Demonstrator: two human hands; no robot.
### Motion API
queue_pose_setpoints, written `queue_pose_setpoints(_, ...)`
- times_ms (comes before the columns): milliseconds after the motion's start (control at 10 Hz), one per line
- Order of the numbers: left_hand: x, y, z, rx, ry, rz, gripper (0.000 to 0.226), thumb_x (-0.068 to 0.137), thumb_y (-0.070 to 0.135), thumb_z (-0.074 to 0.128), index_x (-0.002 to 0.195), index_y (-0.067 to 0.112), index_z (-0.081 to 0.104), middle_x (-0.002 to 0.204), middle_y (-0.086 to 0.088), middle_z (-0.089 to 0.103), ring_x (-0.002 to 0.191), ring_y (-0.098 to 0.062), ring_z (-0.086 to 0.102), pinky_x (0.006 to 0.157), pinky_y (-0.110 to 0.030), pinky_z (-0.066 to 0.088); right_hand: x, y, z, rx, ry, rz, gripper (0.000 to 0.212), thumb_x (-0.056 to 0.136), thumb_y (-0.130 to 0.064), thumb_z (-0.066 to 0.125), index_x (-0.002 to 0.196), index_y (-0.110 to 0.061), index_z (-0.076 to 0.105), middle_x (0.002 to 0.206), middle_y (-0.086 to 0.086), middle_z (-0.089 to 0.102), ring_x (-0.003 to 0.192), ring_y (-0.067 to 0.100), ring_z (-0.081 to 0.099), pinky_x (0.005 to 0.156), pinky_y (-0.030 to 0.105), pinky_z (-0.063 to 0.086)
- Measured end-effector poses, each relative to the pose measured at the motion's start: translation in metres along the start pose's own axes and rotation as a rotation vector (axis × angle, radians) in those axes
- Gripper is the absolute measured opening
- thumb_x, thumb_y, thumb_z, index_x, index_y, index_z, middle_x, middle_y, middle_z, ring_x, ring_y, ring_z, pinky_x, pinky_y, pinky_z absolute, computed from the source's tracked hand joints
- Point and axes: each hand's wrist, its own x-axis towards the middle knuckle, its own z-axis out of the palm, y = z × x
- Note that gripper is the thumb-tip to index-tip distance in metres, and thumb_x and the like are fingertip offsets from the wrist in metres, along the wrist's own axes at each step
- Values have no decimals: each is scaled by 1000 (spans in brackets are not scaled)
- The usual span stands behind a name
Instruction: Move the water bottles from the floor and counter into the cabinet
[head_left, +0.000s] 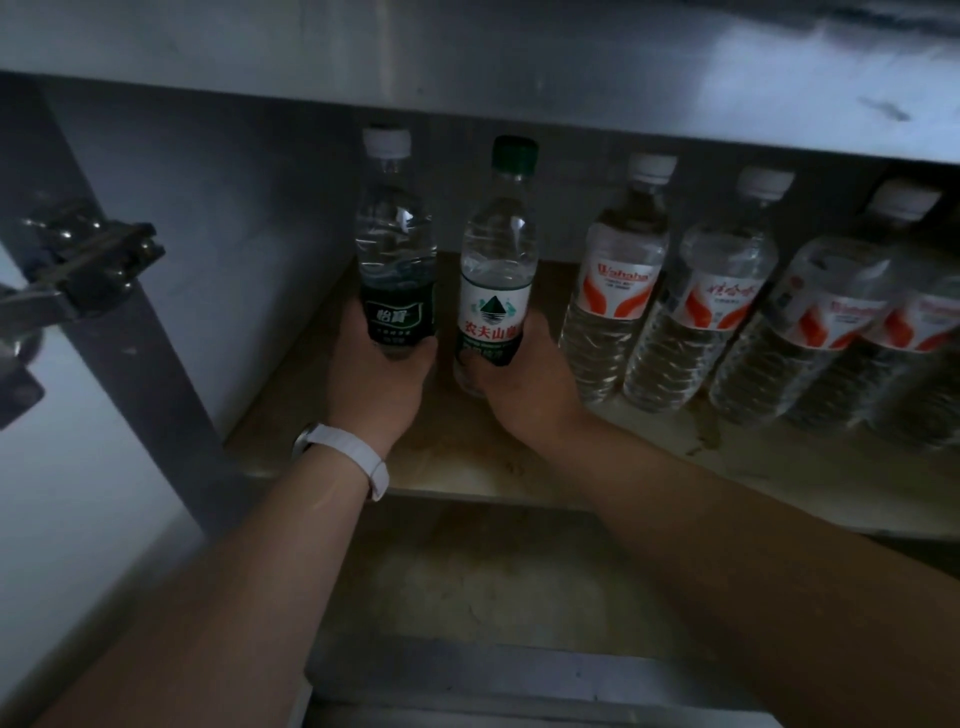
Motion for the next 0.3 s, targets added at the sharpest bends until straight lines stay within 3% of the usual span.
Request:
queue_pose_setpoints(100,-9,0,-3,-9,4,2,61,85,24,77,139,27,49,134,10,61,124,-13,57,103,-34,46,-4,2,1,-20,-41,23,63,83,-33,76,134,-15,44,123,-8,59,111,6,54,82,17,43)
queue_pose_setpoints(200,-26,5,-8,0,22,15,62,88,22,75,142,31,46,122,22,55,113,0,54,87,-13,39,-12,4,-3,25,-57,38,54,86,-32,74,130,-18,47,116,-12,58,107,4,55,80,17,43)
queue_pose_setpoints(300,-50,6,-20,106,15,121,63,89,28,73,144,33,43,129,20,52,117,0,50,91,-19,38,-23,-4,-17,92,-70,8,42,89,-26,70,126,-21,50,116,-13,60,107,4,57,83,18,46)
